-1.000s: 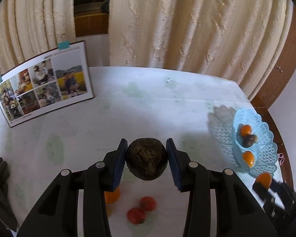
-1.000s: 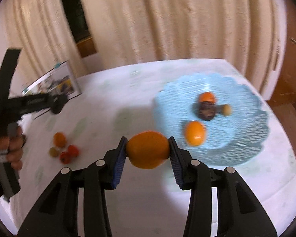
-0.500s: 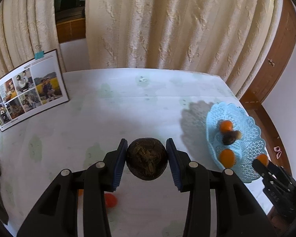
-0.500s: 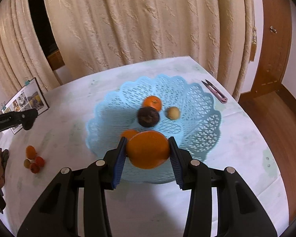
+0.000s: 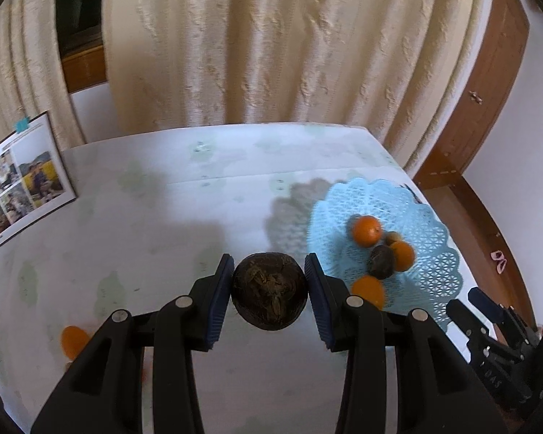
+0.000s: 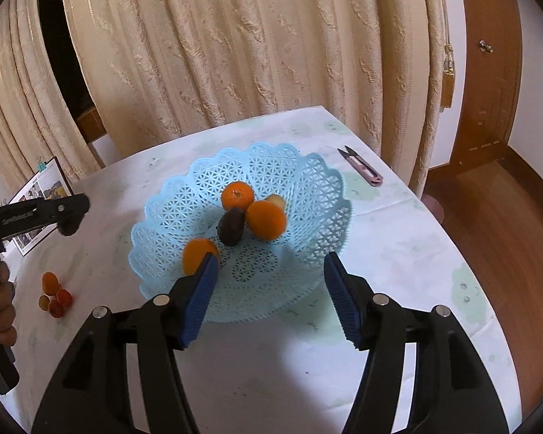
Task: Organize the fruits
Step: 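Release the orange into the basket with the right tool while the left tool drops the dark fruit in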
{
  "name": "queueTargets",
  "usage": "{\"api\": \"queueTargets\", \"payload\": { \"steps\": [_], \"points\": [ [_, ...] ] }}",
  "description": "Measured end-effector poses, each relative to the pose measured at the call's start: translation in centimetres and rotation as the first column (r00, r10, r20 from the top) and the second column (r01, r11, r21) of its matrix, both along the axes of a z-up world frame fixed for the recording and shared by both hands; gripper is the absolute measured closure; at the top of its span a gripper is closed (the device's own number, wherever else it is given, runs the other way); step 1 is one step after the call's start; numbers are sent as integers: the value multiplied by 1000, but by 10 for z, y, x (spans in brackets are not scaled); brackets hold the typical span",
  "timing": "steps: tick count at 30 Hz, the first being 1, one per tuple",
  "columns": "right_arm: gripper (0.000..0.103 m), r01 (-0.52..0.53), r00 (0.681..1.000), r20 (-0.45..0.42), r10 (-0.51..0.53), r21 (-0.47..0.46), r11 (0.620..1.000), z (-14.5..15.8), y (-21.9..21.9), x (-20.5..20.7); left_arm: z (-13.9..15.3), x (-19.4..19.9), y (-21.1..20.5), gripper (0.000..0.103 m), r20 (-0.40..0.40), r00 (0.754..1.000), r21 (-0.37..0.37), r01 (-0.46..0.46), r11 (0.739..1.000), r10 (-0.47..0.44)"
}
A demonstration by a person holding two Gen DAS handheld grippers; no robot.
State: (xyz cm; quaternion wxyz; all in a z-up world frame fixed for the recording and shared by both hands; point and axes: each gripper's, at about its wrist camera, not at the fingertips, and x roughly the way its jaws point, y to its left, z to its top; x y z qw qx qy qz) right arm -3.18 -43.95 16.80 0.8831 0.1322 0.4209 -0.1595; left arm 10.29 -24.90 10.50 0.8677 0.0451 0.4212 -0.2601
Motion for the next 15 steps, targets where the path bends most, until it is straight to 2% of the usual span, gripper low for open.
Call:
{"api": "queueTargets", "payload": {
  "steps": [13, 14, 15],
  "points": [
    [41, 22, 1000, -2, -22, 1, 1000, 3, -13, -21, -13, -13, -69, 62, -22, 993, 0, 118, 993, -118],
    [41, 23, 1000, -2, -23, 2, 1000, 4, -13, -22, -14, -13, -71, 58, -25, 992, -3, 122, 993, -122],
    [41, 23, 1000, -2, -23, 3, 1000, 4, -13, -23, -14, -13, -73, 47, -28, 992, -8, 127, 992, -127]
  ]
}}
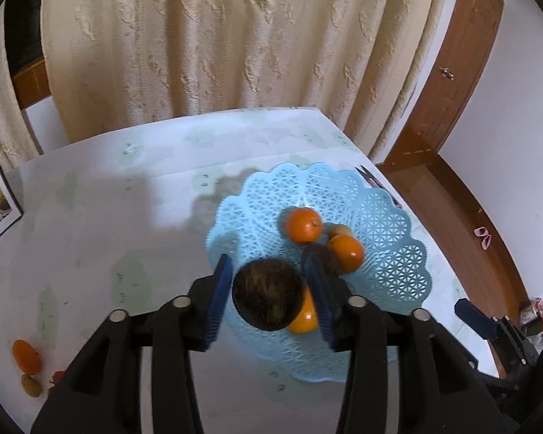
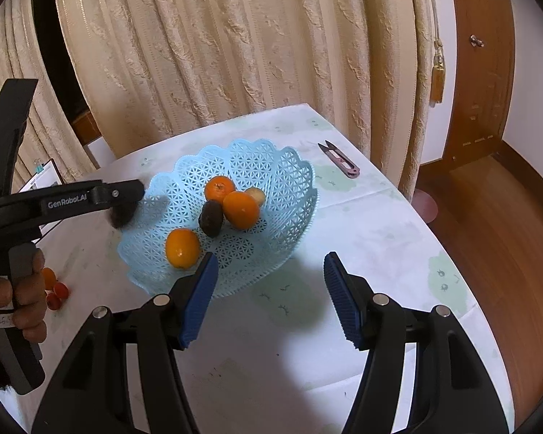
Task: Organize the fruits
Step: 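Release the orange into the basket with the right tool while the left tool drops the dark fruit in, then move both open tools back toward the remaining fruit on the table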
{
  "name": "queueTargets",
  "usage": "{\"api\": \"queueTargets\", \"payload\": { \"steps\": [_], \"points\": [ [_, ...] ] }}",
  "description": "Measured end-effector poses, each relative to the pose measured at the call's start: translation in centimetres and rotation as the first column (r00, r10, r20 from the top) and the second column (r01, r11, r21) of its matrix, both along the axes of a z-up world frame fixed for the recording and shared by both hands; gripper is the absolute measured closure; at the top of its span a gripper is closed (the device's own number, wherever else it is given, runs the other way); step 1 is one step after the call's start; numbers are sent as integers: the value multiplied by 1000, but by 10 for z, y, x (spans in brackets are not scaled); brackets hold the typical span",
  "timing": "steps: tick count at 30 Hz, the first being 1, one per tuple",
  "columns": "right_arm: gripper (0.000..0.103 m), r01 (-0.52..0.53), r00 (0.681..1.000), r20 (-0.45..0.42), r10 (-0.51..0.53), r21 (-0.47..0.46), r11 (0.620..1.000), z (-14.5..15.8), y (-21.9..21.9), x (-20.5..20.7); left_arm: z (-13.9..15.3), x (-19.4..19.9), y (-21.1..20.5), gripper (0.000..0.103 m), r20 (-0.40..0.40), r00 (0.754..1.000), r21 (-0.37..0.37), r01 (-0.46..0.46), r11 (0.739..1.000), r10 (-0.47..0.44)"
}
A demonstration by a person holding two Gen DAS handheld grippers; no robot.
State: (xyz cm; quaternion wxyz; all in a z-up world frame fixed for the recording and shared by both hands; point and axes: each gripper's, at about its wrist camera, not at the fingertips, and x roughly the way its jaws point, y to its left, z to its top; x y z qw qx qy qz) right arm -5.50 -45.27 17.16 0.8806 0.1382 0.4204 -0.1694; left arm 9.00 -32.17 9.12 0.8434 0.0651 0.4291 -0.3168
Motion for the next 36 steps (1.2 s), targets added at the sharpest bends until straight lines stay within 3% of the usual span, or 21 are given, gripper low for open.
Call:
{"api": "queueTargets", "payload": {
  "steps": [2, 9, 18, 26, 36],
  "points": [
    [41, -1, 1000, 1, 1, 3, 1000, 0, 0, -1, 2, -1, 1, 39, 9, 1000, -11, -7, 1000, 8],
    [41, -29, 999, 18, 29, 10, 1000, 3, 12, 5, 7, 2, 22, 39, 19, 998, -6, -52, 999, 52],
    [41, -145, 989, 41, 144, 23, 989, 8, 58, 26, 11, 5, 74, 39, 44, 989, 7, -144, 990, 143],
    [41, -278, 960, 33, 277, 51, 959, 2, 114, 49, 5, 18, 148, 39, 41, 960, 38, -277, 960, 275],
    [41, -354, 935, -4, 356, 82, 932, -14, 164, 65, -21, 34, 221, 39, 11, 923, 91, -383, 919, 383]
  ]
}}
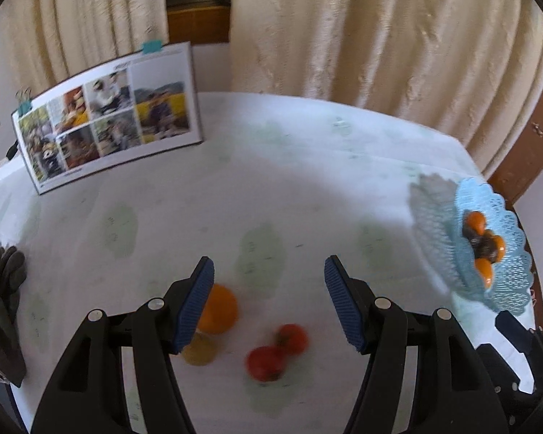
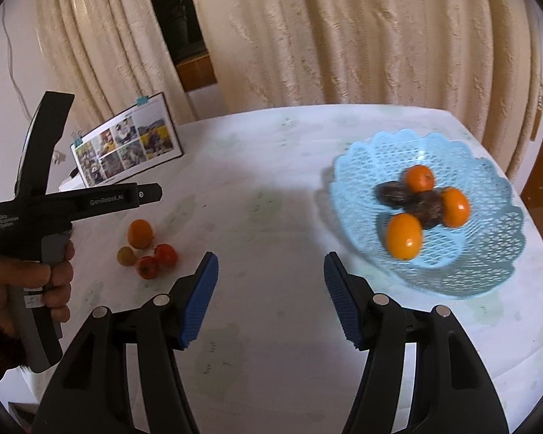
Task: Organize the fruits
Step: 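Move both open tools back toward the remaining fruit on the table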
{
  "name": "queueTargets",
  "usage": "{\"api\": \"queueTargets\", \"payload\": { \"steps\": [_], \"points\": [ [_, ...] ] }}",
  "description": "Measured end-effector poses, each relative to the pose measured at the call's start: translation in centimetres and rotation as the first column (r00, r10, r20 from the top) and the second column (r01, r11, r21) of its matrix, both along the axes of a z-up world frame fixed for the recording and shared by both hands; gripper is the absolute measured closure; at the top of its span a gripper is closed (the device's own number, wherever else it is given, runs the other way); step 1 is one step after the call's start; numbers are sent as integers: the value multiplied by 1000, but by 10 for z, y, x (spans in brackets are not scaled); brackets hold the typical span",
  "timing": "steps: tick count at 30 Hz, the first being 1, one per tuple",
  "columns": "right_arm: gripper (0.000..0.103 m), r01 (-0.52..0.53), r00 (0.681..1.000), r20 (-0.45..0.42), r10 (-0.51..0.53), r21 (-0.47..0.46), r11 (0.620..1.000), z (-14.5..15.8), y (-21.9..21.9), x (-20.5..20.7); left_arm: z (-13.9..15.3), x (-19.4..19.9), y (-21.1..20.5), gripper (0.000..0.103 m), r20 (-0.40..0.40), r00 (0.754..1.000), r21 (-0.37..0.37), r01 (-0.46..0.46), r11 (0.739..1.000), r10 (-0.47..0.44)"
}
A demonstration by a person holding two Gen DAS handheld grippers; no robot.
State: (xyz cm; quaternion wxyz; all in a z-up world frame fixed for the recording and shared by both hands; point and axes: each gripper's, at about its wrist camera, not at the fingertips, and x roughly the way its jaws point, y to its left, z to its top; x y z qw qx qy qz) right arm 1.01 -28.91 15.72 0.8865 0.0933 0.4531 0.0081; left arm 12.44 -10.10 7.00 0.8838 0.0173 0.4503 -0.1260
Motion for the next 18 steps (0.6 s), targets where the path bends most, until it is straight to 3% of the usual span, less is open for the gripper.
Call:
{"api": "queueTargets", "payload": {
  "steps": [5, 9, 18],
  "points": [
    [41, -23, 999, -24, 23, 2, 1000, -8, 17, 4, -15, 8, 17, 39, -31, 999, 13, -9, 1000, 10],
    [30, -22, 999, -32, 22, -1, 1000, -13, 27, 6, -27, 14, 26, 39, -60, 998, 21, -12, 1000, 13],
    [30, -15, 998, -55, 14, -9, 1000, -20, 41, 12, -43, 27, 40, 39, -99, 995, 17, -5, 1000, 7]
  ]
}}
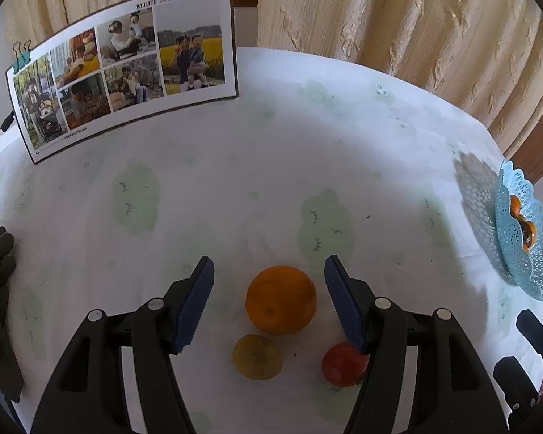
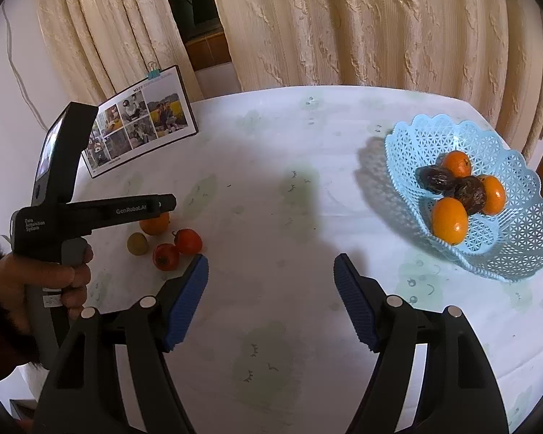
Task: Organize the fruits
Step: 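Move both open tools back toward the remaining fruit on the table, then grasp an orange with the left tool while the right tool grasps a red tomato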
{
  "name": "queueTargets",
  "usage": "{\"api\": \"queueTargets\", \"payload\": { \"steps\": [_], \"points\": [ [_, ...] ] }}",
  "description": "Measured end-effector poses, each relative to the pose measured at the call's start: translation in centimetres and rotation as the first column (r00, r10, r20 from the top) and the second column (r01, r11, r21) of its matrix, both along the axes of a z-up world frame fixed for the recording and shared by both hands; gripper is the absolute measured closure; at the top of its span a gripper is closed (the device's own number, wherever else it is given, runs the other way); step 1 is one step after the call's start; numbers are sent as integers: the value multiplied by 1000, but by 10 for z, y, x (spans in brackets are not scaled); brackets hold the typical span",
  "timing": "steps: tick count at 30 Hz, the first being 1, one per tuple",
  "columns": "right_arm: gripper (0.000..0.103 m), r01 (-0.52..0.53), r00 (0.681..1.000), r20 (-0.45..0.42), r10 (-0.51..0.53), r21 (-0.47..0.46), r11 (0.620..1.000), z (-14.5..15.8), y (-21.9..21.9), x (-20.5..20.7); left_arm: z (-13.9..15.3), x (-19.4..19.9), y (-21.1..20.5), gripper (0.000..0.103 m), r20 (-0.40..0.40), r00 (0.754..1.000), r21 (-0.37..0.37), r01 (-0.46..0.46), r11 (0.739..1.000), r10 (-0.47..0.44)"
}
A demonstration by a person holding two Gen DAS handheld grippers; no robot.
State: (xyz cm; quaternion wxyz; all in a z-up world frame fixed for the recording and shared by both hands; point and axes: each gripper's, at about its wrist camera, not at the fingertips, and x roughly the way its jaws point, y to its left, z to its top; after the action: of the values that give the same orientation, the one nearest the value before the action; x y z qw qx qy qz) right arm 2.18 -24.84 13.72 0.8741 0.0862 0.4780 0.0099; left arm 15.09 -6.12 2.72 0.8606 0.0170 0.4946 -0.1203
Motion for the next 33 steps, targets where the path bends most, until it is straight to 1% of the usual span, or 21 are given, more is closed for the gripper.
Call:
{"api": "queueTargets", "payload": {
  "steps": [2, 3, 7, 9, 15, 20, 25, 27, 28, 30, 33],
  "points": [
    [30, -2, 1000, -3, 2, -2, 1000, -1, 3, 1, -3, 1, 2, 41, -6, 1000, 1, 4, 1000, -4],
    [30, -4, 1000, -6, 4, -2, 1000, -2, 4, 2, -4, 2, 2, 45, -11, 1000, -1, 6, 1000, -6],
    [30, -12, 1000, -14, 12, -2, 1000, -4, 9, 5, -8, 1, 2, 55, -20, 999, -25, 33, 999, -33],
    [30, -19, 1000, -16, 19, -1, 1000, -5, 13, 6, -7, 1, 1, 65, -17, 999, -33, 48, 998, -49],
    [30, -49, 999, -11, 49, 9, 999, -6, 25, 12, 6, 1, 10, 65, -1, 999, -55, 40, 998, -40],
    [30, -79, 997, -9, 79, 26, 997, -8, 38, 19, 25, 0, 22, 65, 32, 999, -72, 22, 997, -20],
    [31, -139, 990, -8, 140, 53, 989, -11, 58, 26, 40, -2, 36, 65, 56, 998, -74, 8, 997, -4],
    [39, -162, 986, -19, 164, 68, 984, -16, 67, 30, 42, -2, 40, 65, 59, 998, -73, 2, 997, 2],
    [41, -171, 984, -25, 174, 73, 982, -18, 71, 31, 44, -3, 44, 65, 60, 998, -73, -3, 997, 7],
    [50, -185, 981, -36, 189, 81, 979, -24, 78, 34, 46, -4, 48, 65, 62, 998, -73, -8, 997, 13],
    [54, -204, 977, -51, 209, 86, 975, -32, 87, 39, 48, -3, 55, 65, 64, 998, -73, -15, 997, 20]
  ]
}}
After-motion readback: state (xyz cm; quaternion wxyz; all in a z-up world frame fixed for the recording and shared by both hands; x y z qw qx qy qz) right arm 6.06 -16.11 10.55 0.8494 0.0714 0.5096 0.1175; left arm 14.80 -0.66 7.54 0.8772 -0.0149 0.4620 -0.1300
